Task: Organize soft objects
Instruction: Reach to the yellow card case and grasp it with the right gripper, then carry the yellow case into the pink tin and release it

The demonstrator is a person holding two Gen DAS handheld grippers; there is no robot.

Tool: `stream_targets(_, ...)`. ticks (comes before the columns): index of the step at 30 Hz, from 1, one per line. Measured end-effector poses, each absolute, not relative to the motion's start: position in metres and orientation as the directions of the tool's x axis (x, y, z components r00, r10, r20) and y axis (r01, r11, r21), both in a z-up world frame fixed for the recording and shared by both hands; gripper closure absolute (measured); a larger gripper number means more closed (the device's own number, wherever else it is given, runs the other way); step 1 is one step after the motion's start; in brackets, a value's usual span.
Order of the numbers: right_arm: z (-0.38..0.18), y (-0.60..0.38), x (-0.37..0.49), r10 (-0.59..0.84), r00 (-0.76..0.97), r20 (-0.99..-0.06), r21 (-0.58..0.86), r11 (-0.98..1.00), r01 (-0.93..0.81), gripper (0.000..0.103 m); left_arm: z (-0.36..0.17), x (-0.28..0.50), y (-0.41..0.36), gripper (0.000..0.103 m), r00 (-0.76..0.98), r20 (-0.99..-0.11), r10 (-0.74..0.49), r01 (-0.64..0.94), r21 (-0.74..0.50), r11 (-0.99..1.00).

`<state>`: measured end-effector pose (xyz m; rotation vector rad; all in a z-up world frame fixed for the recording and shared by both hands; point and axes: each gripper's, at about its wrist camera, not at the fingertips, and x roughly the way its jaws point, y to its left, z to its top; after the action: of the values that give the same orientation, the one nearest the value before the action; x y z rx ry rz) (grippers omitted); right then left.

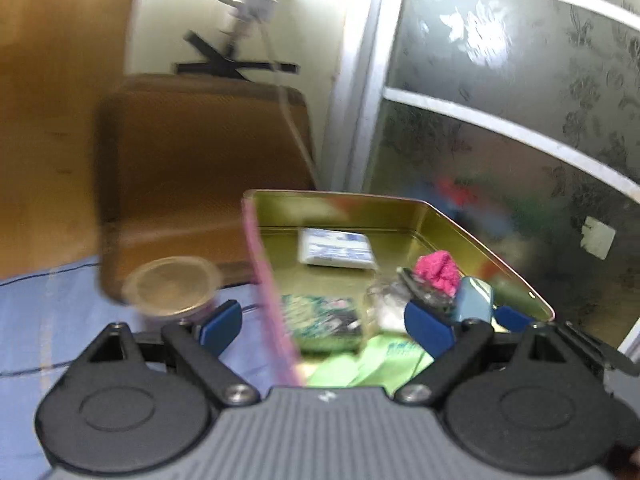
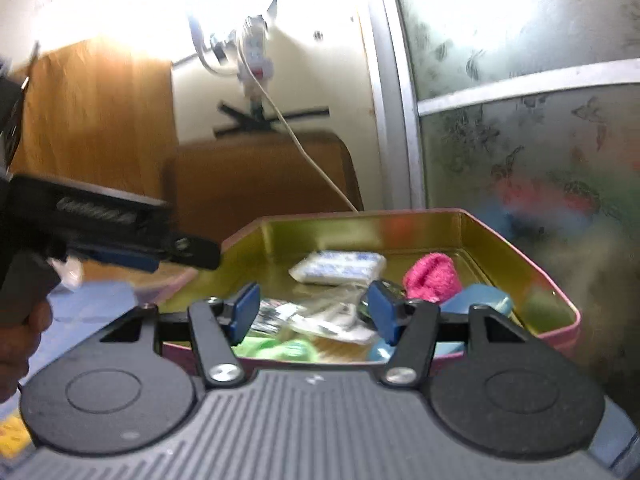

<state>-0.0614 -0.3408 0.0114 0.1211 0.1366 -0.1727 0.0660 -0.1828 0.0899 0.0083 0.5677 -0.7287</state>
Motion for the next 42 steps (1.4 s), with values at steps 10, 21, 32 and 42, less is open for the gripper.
stream_targets(10, -0.009, -0.247, -0.051, 0.307, 0.882, -0.359, 0.107, 0.952, -0.288, 0.041, 0.055, 0.038, -0.028, 0.018, 0.54, -0.606, -0.584, 0.485, -0.342, 0.805)
stream_targets(21, -0.035, -0.177, -0.036, 0.33, 0.779, -0.532, -0.055, 0.905, -0.421, 0.031, 0.013, 0.028, -0.02, 0.034, 0.41, -0.603, -0.684, 0.503, -0.476, 0.722)
stream_targets(32, -0.032, -0.172, -0.037, 0.291, 0.833, -0.47, -0.057, 0.932, -0.358, 0.04, 0.024, 0.033, -0.041, 0.037, 0.43, -0.557, -0.71, 0.483, -0.523, 0.703)
stream_targets(42, 0.019, -0.2, -0.041, 0.164, 0.968, -0.188, -0.21, 0.956, -0.203, 0.041, 0.094, 0.062, -0.106, 0.038, 0.447, -0.481, -0.754, 0.612, -0.451, 0.65)
